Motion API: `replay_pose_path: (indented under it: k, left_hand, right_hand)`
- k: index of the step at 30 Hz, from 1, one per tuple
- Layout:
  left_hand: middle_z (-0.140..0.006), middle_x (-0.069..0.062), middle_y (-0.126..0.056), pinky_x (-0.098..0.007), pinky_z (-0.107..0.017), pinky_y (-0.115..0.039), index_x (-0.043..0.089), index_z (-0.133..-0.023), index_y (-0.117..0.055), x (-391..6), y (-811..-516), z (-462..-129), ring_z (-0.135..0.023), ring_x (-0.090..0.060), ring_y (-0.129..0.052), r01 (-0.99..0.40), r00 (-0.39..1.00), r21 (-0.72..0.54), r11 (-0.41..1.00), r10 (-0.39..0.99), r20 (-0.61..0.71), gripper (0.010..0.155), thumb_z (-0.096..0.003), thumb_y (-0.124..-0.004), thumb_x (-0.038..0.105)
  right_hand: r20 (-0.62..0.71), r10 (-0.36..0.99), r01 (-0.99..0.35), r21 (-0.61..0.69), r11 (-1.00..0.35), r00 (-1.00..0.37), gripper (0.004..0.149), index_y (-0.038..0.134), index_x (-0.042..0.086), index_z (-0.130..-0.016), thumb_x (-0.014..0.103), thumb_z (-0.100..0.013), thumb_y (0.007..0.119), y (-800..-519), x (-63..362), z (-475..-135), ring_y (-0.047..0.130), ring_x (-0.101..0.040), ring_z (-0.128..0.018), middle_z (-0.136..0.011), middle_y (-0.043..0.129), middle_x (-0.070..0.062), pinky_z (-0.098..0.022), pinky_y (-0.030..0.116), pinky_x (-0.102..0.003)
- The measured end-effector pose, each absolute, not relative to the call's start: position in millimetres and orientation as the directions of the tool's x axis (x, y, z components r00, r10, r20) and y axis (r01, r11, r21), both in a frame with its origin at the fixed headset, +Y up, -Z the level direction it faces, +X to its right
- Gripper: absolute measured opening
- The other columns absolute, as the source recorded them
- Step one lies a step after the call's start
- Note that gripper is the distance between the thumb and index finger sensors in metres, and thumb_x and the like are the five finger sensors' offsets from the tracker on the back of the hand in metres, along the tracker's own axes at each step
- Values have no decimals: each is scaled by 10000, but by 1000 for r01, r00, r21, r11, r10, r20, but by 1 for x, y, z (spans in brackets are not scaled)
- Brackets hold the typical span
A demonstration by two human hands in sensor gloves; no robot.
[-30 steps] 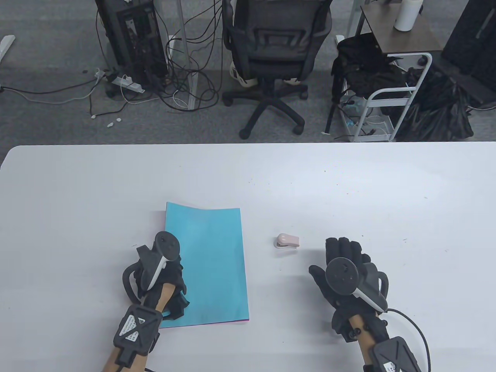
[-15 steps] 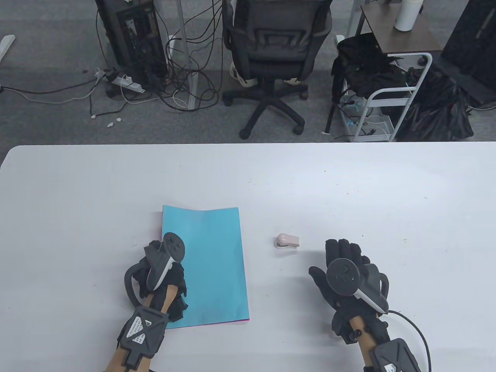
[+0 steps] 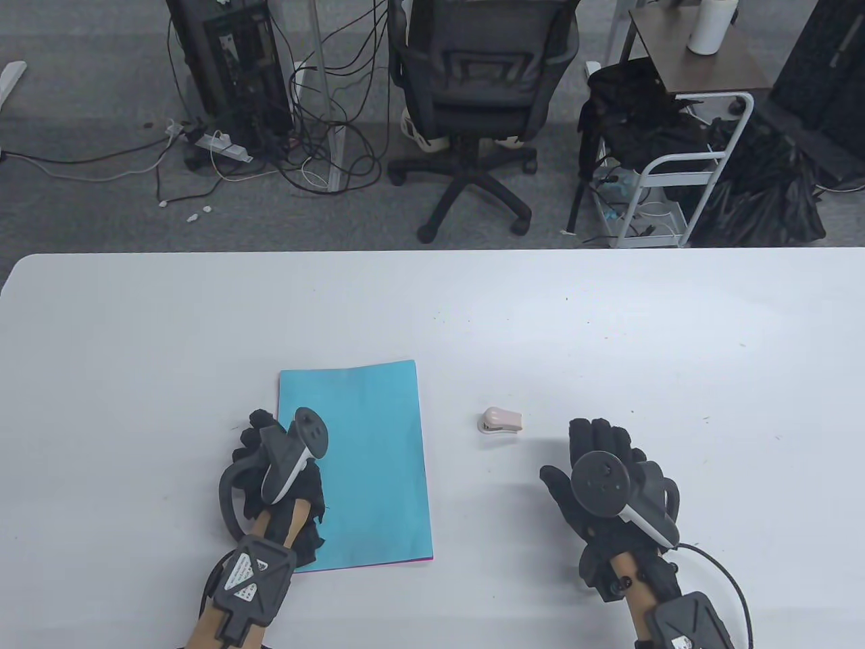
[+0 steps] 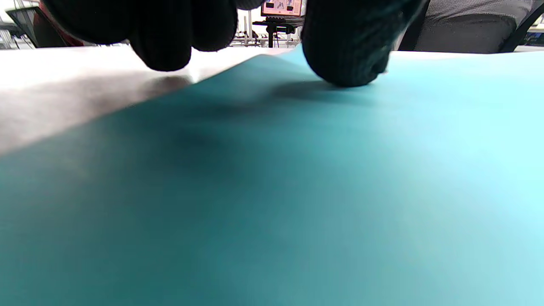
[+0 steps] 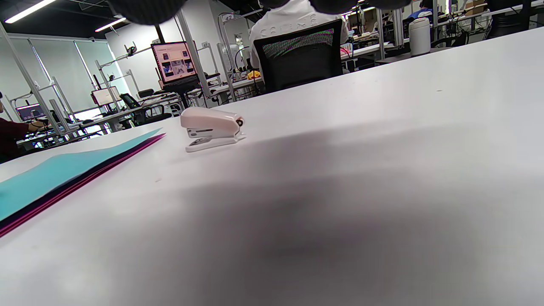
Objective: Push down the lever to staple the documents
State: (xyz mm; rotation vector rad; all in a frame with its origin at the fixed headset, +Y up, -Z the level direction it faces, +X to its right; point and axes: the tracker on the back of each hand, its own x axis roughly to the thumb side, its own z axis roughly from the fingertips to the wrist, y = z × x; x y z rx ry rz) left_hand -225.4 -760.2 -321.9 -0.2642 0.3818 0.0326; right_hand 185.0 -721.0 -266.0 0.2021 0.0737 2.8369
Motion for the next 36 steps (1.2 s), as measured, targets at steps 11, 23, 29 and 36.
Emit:
replay_pose_path:
  k: [11, 23, 29, 36]
  left_hand:
    - [-1127, -387, -523, -760, -601, -658, -88, -1146, -313, -249, -738, -318, -923, -603, -700, -318, 898, -202, 926, 226, -378, 837, -575, -756, 334]
    - [-1246, -313, -203, -803, -686, -299, 60, -1184, -206, -256, -670, -276, -1073, -672, -217, -344, 935, 60, 937, 336, 113, 882, -575, -697, 467]
    - [-1158, -305, 187, -849, -597, -86, 167, -1093, 128, -239, -683, -272, -960, -708, 126, -177, 919, -142, 974, 215, 329, 1012, -578, -621, 612]
    - [-1162, -321, 164, -856, -604, -103, 150, -1094, 120, -227, -695, -272, -966, -707, 113, -64, 935, -154, 986, 113, 337, 1014, -575, -617, 614]
  right_hand:
    - [141, 301, -294, 73, -953, -943, 840, 269, -77, -1116, 491, -562, 545, -720, 185, -266, 377, -704, -969, -1093, 286, -439, -659, 408, -785]
    - [193, 287, -289, 19, -957, -938, 854, 240, -70, -1115, 496, -557, 553, -719, 185, -261, 271, -690, -978, -1099, 236, -427, -652, 335, -787]
    - [223, 267, -273, 4, -962, -938, 906, 151, -49, -1115, 528, -549, 560, -718, 187, -257, 123, -680, -961, -1093, 105, -411, -624, 243, -804]
    - [207, 266, -269, 18, -963, -941, 928, 120, -38, -1115, 550, -545, 557, -719, 193, -257, 83, -690, -947, -1083, 66, -417, -608, 218, -822]
